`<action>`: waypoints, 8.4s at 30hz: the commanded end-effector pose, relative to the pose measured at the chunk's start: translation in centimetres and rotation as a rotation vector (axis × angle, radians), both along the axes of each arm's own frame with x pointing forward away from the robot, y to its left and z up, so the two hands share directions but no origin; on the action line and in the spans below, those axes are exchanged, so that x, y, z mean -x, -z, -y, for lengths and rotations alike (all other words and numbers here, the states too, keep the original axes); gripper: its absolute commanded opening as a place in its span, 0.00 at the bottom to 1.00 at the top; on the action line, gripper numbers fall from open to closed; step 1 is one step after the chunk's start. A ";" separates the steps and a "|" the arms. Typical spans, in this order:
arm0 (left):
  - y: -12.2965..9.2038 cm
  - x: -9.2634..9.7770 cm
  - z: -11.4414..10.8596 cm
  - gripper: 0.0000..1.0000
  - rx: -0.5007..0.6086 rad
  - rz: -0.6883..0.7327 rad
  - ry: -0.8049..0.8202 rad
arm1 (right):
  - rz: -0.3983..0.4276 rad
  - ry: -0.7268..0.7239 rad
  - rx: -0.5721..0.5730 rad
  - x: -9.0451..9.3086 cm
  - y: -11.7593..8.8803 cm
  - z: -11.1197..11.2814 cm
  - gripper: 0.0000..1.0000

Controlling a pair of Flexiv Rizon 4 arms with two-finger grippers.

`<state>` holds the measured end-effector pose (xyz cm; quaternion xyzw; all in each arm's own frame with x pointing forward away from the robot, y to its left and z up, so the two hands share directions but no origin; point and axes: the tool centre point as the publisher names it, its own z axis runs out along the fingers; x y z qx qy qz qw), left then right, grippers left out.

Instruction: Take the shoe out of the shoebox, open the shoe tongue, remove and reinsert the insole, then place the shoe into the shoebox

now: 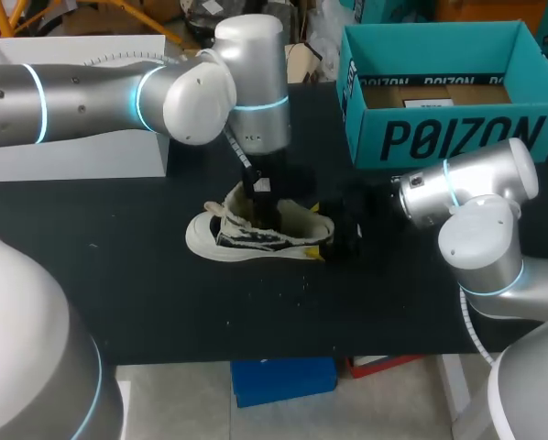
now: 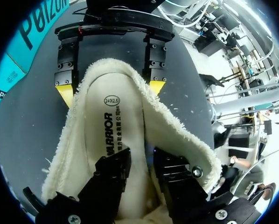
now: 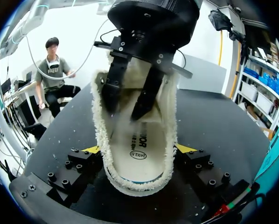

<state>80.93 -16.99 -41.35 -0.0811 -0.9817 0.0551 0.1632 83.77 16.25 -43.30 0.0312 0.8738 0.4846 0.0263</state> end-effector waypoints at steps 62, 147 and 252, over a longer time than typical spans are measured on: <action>3.9 -0.9 -1.0 0.00 -0.060 0.486 0.028 | -0.001 0.001 0.001 -0.2 0.3 0.1 0.00; -5.4 1.0 -1.7 0.00 0.112 0.348 0.059 | -0.001 0.001 0.001 -0.2 0.3 0.1 0.00; -1.1 -1.6 6.8 0.00 0.359 0.615 0.142 | -0.001 0.001 0.001 -0.2 0.3 0.1 0.00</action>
